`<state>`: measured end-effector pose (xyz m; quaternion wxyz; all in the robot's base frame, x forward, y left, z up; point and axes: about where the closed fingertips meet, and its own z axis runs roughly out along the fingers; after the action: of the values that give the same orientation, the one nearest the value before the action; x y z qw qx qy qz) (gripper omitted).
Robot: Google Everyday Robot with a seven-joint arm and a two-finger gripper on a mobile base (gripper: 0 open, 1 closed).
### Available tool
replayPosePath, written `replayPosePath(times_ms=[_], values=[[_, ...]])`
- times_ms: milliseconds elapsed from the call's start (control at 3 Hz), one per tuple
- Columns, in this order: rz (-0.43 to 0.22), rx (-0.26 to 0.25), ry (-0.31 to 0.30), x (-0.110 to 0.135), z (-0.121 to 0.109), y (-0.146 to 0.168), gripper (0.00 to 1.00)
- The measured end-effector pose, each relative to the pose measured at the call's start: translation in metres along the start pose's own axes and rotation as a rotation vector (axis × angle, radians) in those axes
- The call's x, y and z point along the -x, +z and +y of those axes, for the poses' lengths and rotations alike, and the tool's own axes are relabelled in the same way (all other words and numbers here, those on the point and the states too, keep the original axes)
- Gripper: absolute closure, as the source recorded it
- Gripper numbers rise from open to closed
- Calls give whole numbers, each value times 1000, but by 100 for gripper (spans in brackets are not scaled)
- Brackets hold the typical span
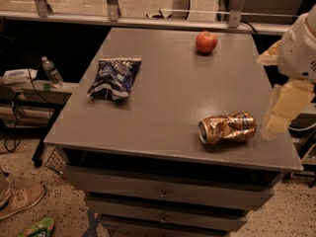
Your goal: Pick orange can
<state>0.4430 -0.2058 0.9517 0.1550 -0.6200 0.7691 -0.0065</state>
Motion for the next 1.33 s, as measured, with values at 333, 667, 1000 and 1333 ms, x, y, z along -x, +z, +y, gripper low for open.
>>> replayPosePath(times_ms=[333,667,1000,1333], values=[[-37,77,-33,8,8,41,0],[-66,142,-55,16,18,74,0],[-78,194,-75,24,25,102,0],[-94,234,-75,28,30,120,16]])
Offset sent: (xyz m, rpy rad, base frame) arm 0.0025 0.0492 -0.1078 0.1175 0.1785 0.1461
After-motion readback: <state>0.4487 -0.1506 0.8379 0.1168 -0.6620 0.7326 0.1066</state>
